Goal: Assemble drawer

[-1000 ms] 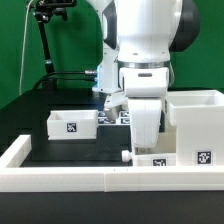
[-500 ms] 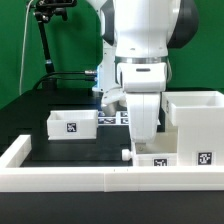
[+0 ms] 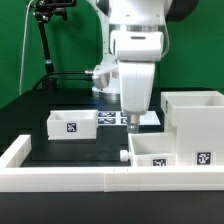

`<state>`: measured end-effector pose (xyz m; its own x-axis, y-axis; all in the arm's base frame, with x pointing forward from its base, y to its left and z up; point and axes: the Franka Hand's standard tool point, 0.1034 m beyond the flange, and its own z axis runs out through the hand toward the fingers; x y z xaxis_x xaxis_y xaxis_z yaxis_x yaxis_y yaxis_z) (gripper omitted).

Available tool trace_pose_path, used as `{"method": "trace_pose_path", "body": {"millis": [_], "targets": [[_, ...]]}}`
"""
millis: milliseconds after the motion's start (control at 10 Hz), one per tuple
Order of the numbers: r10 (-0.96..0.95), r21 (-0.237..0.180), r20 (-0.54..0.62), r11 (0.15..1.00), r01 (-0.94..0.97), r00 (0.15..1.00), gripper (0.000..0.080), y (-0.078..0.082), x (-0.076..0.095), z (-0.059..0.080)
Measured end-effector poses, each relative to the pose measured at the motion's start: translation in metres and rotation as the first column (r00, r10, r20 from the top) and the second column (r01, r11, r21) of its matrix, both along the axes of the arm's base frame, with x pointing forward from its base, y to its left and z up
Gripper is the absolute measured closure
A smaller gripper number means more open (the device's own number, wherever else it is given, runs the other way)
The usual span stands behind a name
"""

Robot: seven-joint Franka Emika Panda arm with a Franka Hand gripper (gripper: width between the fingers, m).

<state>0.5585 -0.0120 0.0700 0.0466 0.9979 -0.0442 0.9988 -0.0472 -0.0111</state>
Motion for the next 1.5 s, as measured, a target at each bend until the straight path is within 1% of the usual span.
{"method": "trace_pose_path", "body": {"millis": [200,300,400,600,700,800,900,1200,1300,1400,1500], "targets": [[0.015,-0.009,-0.002,1.0,-0.015,1.0,0.0151,-0.022,0.0,0.003],[0.037,-0.01,-0.005,0.999,-0.038,0.999,0.0151,-0.033,0.001,0.002],[0.052,-0.008,-0.015,0.999,-0.052,0.999,0.0151,-0.046,-0.003,-0.003],[0.045,-0.006,-0.017,0.999,-0.045,0.999,0.0151,-0.046,-0.003,-0.004],[0.051,-0.002,-0.02,0.999,-0.051,0.999,0.0151,-0.047,-0.005,-0.008],[0.065,0.022,-0.032,0.998,-0.064,0.997,0.0151,-0.05,-0.009,-0.021],[0.06,0.072,-0.041,0.996,-0.057,0.997,0.0151,-0.055,-0.01,-0.03],[0.04,0.183,-0.059,0.983,-0.029,0.997,0.0151,-0.064,-0.009,-0.043],[0.039,0.202,-0.059,0.979,-0.027,0.998,0.0151,-0.063,-0.008,-0.045],[0.028,0.234,-0.067,0.972,-0.012,0.997,0.0151,-0.063,-0.009,-0.047],[0.006,0.239,-0.076,0.971,0.012,0.997,0.0151,-0.055,-0.009,-0.05]]}}
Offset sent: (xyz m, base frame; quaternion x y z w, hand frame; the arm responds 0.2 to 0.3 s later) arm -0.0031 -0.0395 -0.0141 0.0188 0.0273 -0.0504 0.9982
